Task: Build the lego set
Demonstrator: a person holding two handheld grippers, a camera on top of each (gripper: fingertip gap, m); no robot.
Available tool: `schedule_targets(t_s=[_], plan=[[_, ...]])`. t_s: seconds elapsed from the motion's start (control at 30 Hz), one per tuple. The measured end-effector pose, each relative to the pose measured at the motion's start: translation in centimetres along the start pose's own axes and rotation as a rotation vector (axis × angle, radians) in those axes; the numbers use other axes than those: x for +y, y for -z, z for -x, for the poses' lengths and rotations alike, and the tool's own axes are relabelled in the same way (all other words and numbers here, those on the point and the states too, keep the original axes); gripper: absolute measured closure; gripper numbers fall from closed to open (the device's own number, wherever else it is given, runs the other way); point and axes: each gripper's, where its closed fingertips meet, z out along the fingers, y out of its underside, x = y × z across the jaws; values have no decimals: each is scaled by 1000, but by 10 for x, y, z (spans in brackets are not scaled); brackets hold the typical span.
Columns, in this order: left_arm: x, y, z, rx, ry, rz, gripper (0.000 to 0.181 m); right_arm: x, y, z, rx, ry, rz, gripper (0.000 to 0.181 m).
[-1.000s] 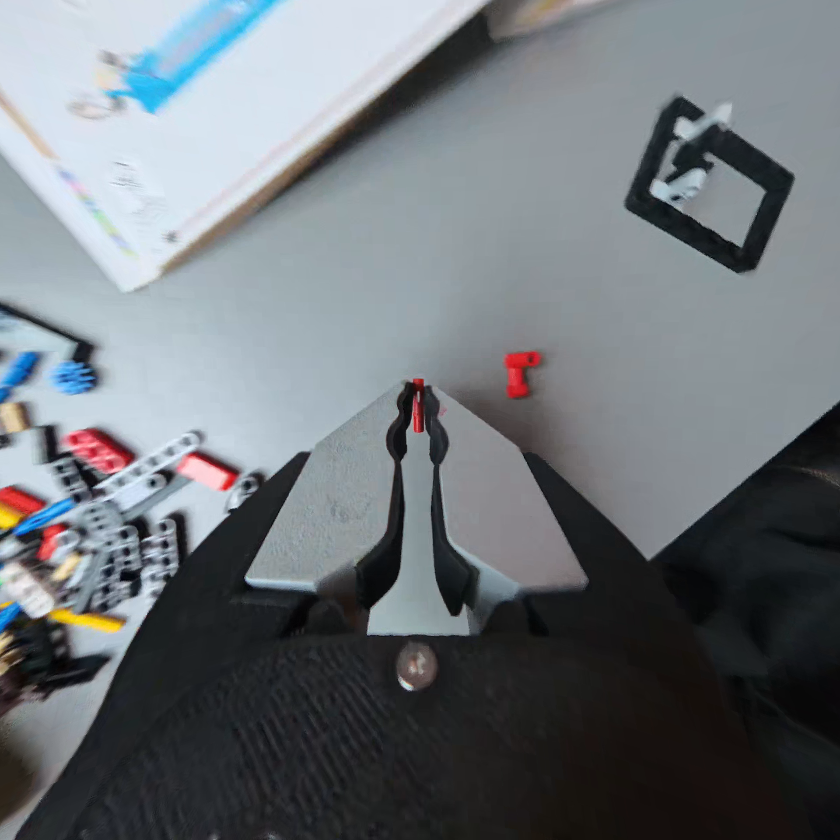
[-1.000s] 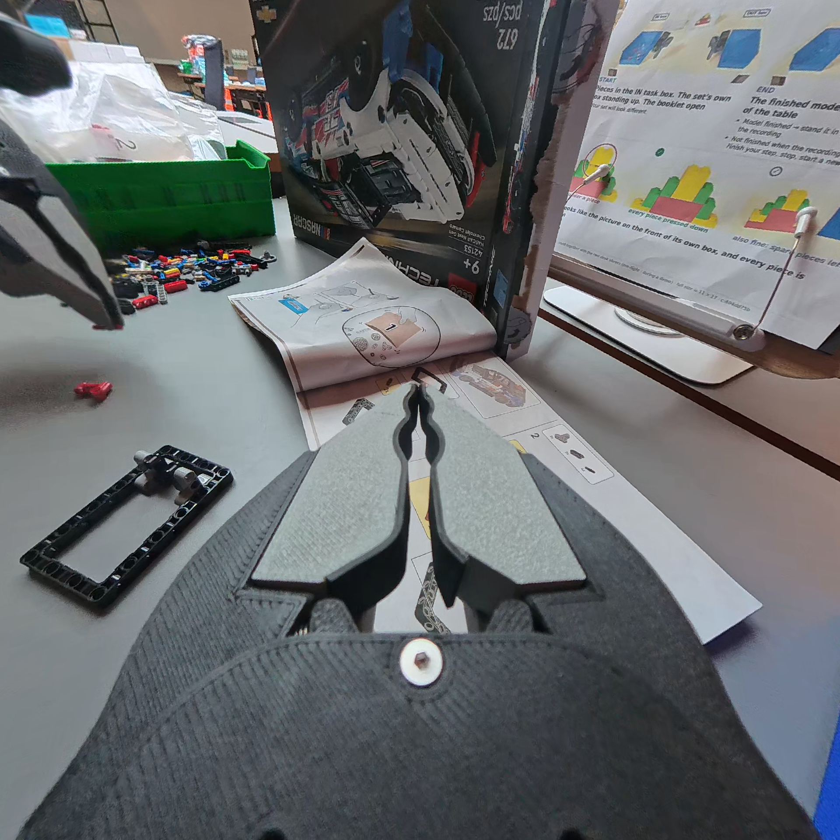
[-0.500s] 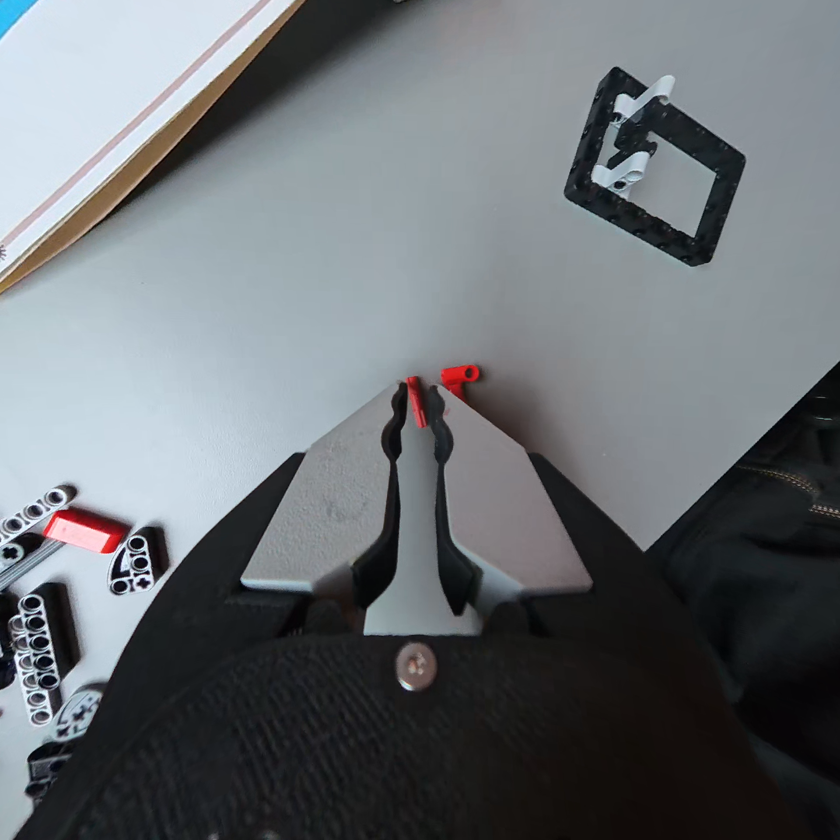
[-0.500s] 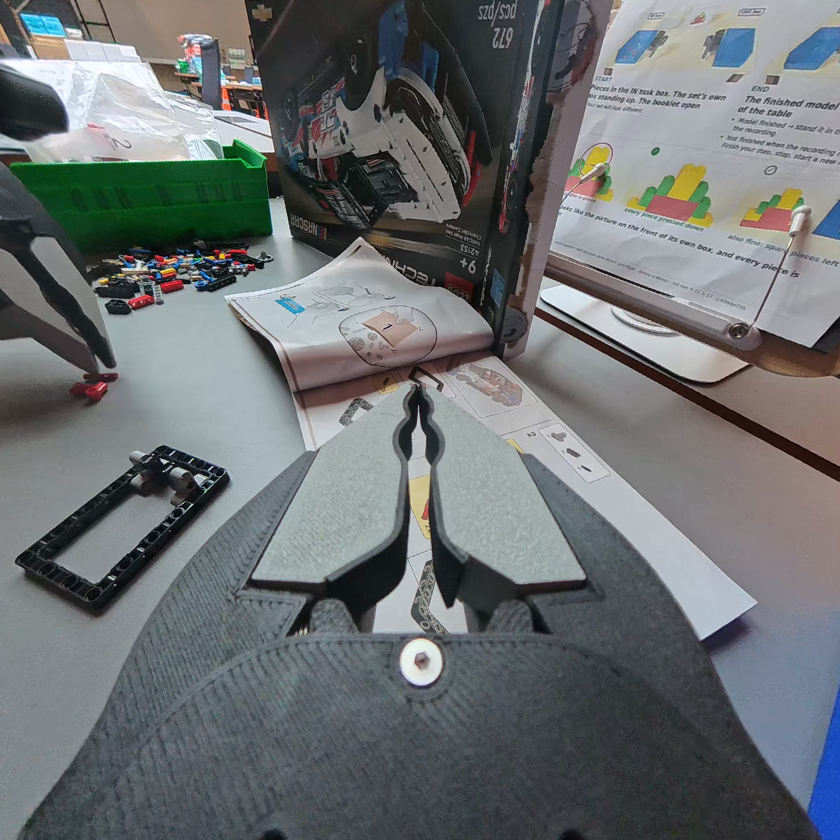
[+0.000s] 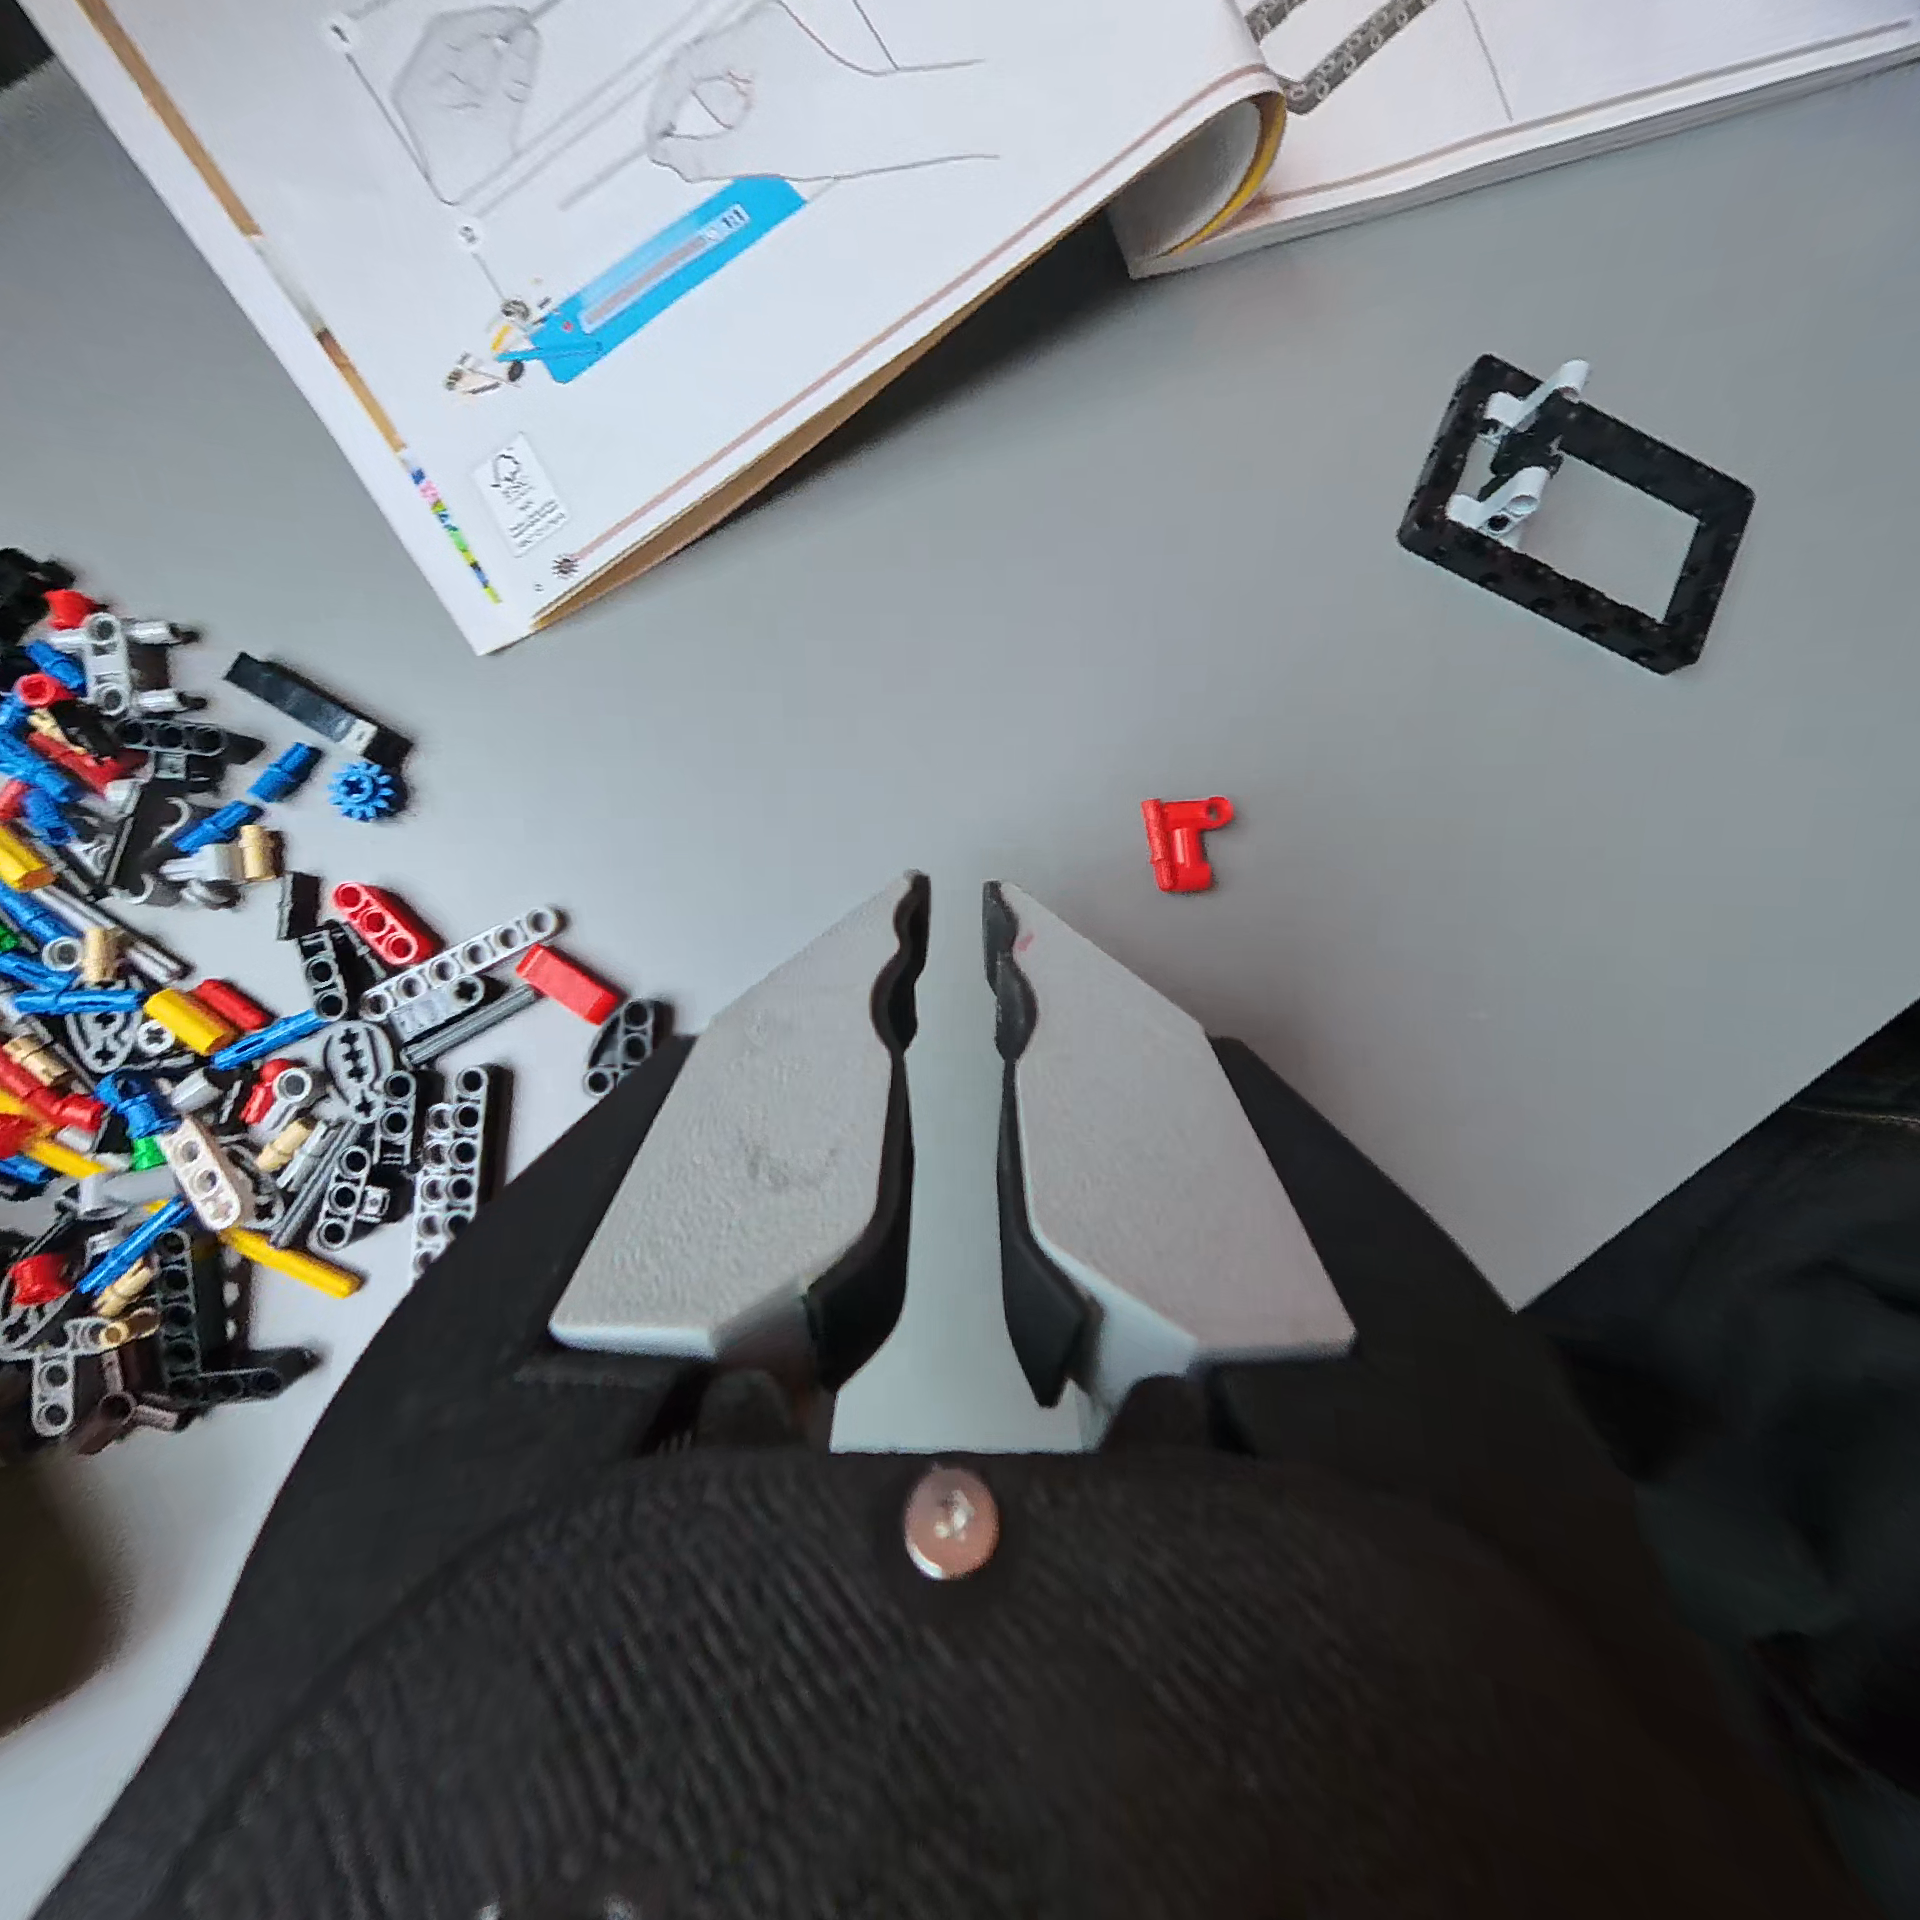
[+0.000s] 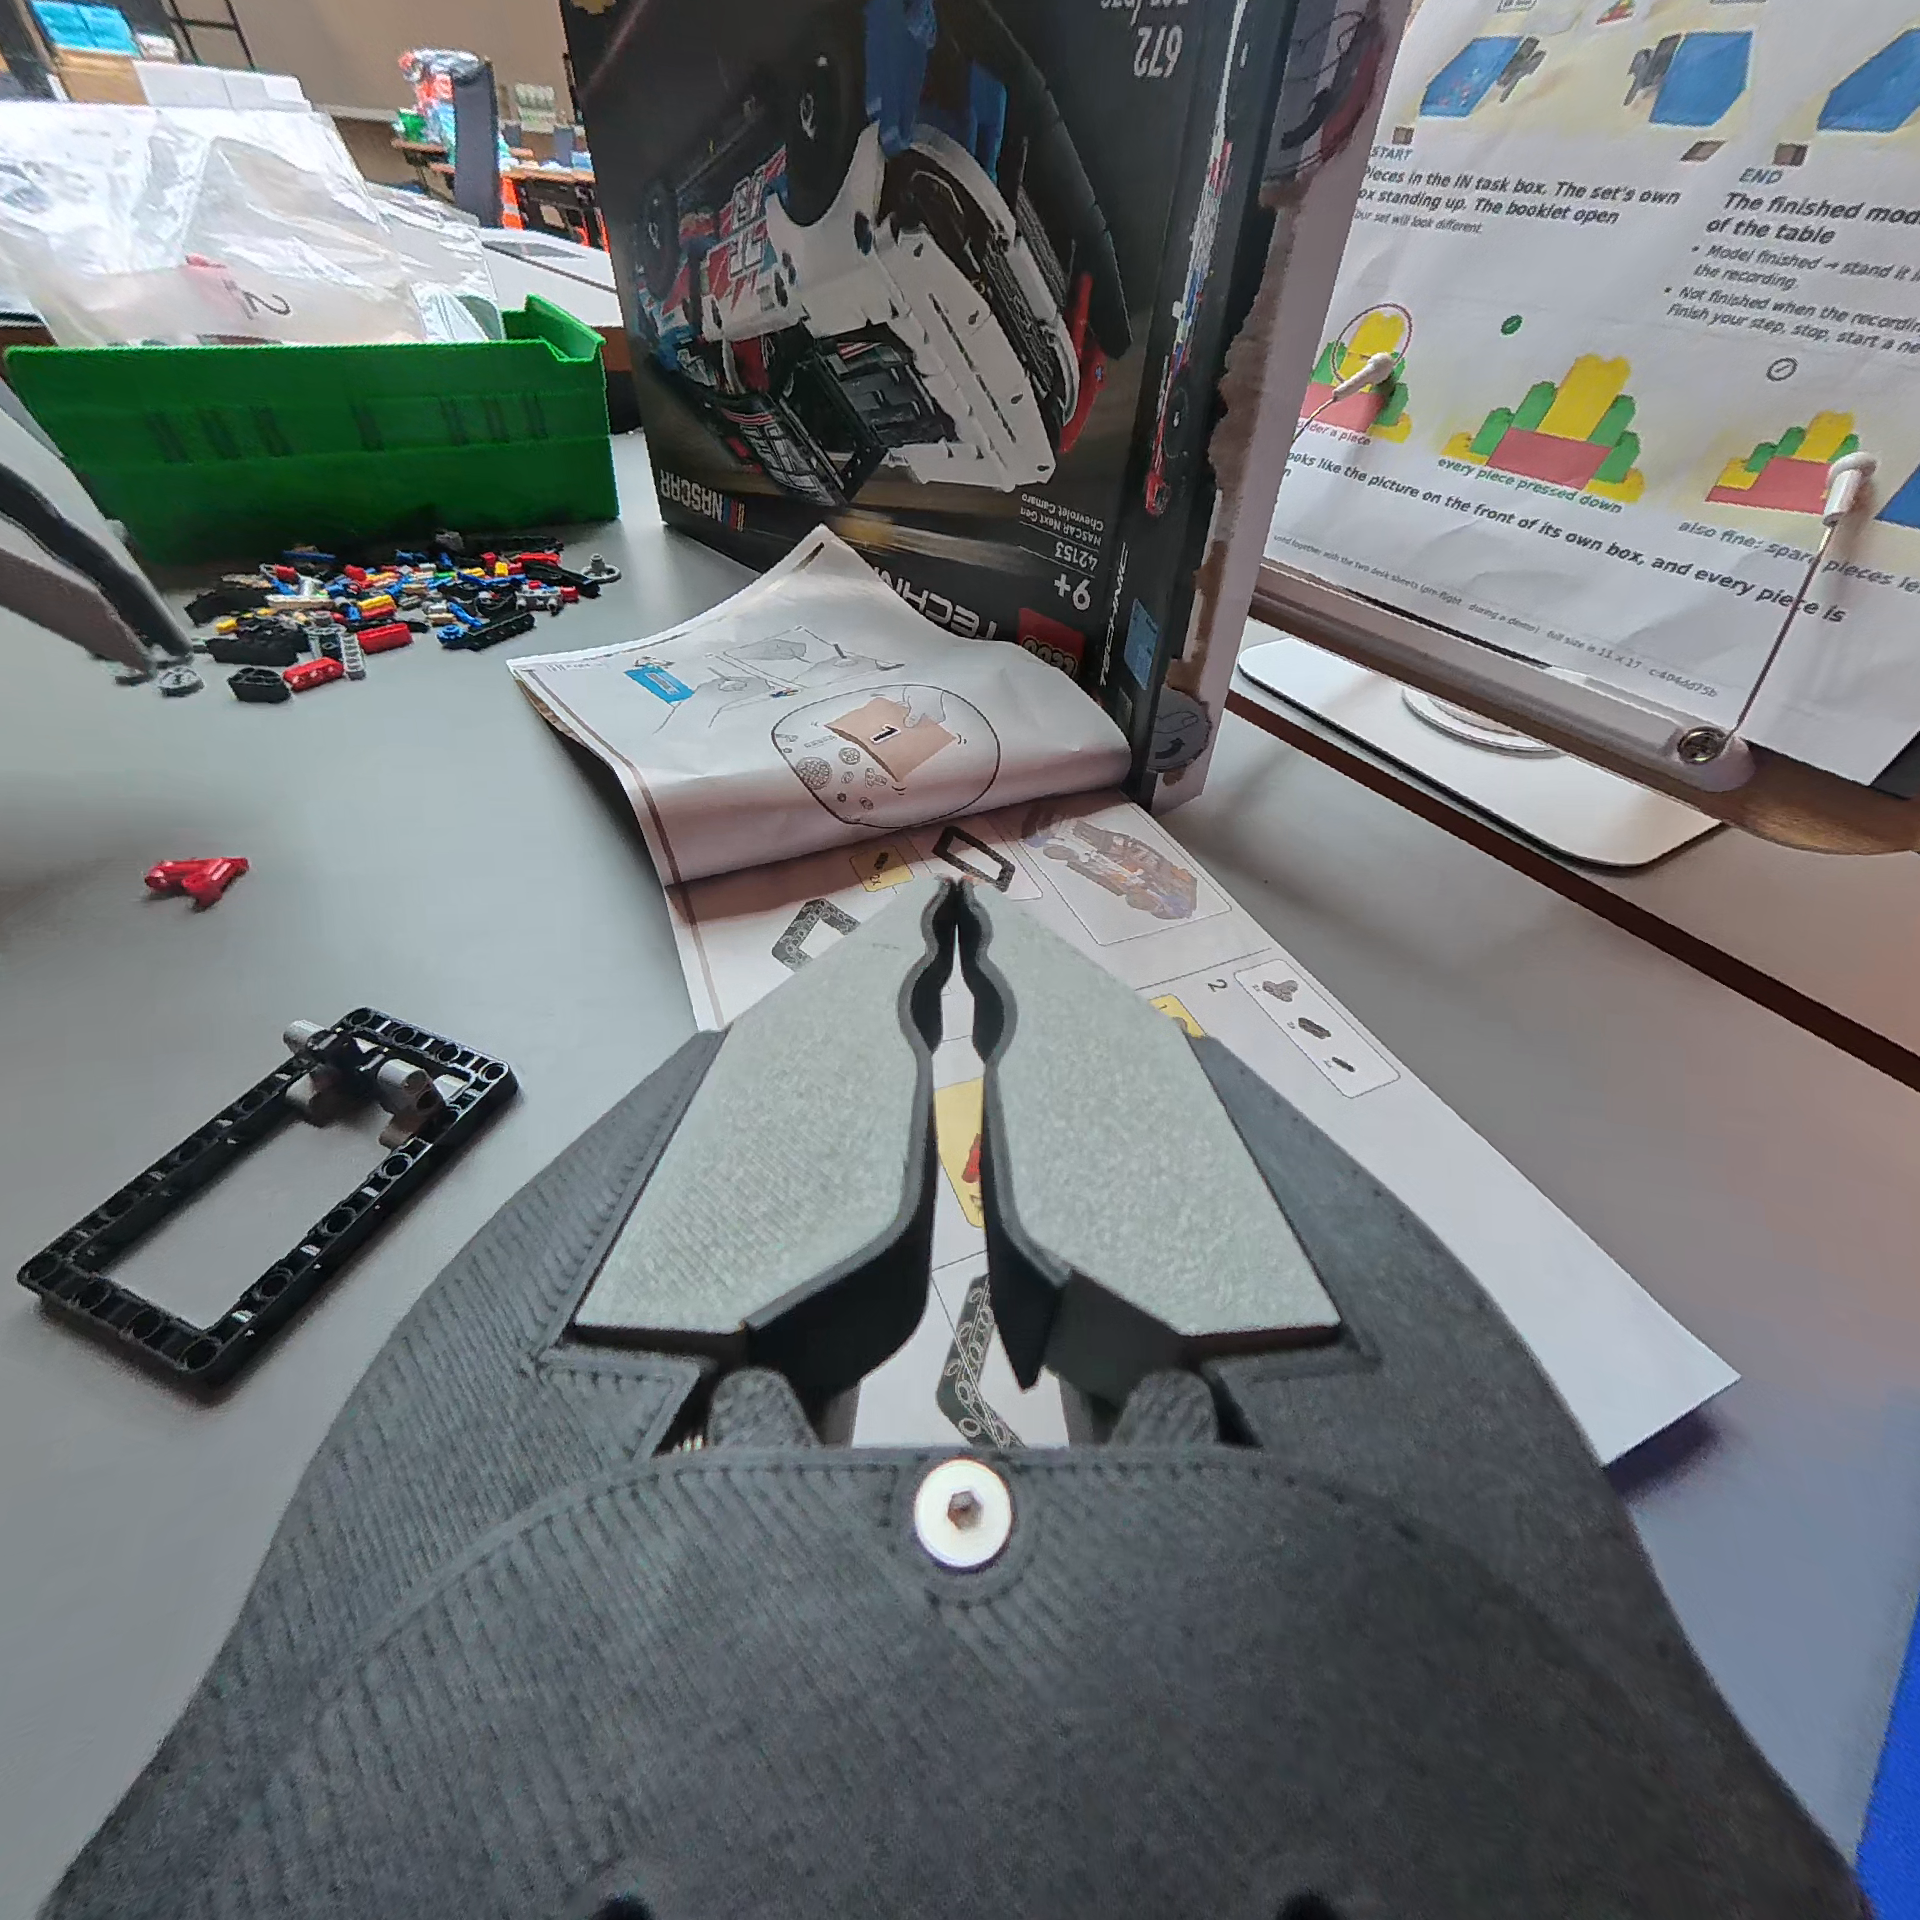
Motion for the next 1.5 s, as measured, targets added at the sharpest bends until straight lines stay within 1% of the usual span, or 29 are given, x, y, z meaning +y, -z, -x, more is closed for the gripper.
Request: schedule_targets(t_s=[0.1, 0.17, 0.27, 0.37, 0.43, 0.6, 0.67, 0.73, 0.9, 1.0, 1.1, 1.23, 1.27, 1.37, 1.5], plan=[[-1, 5, 6, -19, 0, -37, 174, 0, 2, -5, 13, -10, -2, 181], [-1, 4, 7, -7, 14, -52, 174, 1, 3, -9, 23, -21, -3, 181], [4, -3, 6, 10, 34, -47, 174, 1, 4, -12, 31, -33, -9, 181], [5, -4, 9, -7, 28, -40, 174, 2, 4, -13, 29, -36, -6, 181], [3, -3, 11, -4, 31, -36, 174, 2, 3, -12, 28, -33, -3, 181], [-6, 10, 25, -56, 27, -56, 174, 2, 3, -11, 22, -37, -5, 181], [-6, 15, 35, -89, 30, -54, 173, 2, 3, -10, 15, -37, -7, 181], [-6, 26, 52, -158, 35, -54, 173, 2, 2, -7, 8, -30, -5, 181], [-18, 62, 90, -248, 76, -122, 172, 6, -1, -5, 5, -22, 13, 181], [-25, 74, 112, -271, 113, -155, 170, 8, -1, -9, 15, -32, 18, 181], [-29, 71, 128, -256, 156, -167, 171, 10, -1, -13, 26, -45, 23, 181], [-26, 58, 145, -238, 202, -158, 178, 13, -1, -15, 36, -51, 33, 181], [-24, 55, 149, -234, 216, -146, 181, 14, -2, -16, 37, -53, 35, 181], [-10, 48, 165, -276, 243, -84, 181, 14, -2, -17, 40, -62, 34, 181], [-2, 43, 175, -286, 248, -47, 181, 14, -2, -18, 36, -75, 32, 181]])
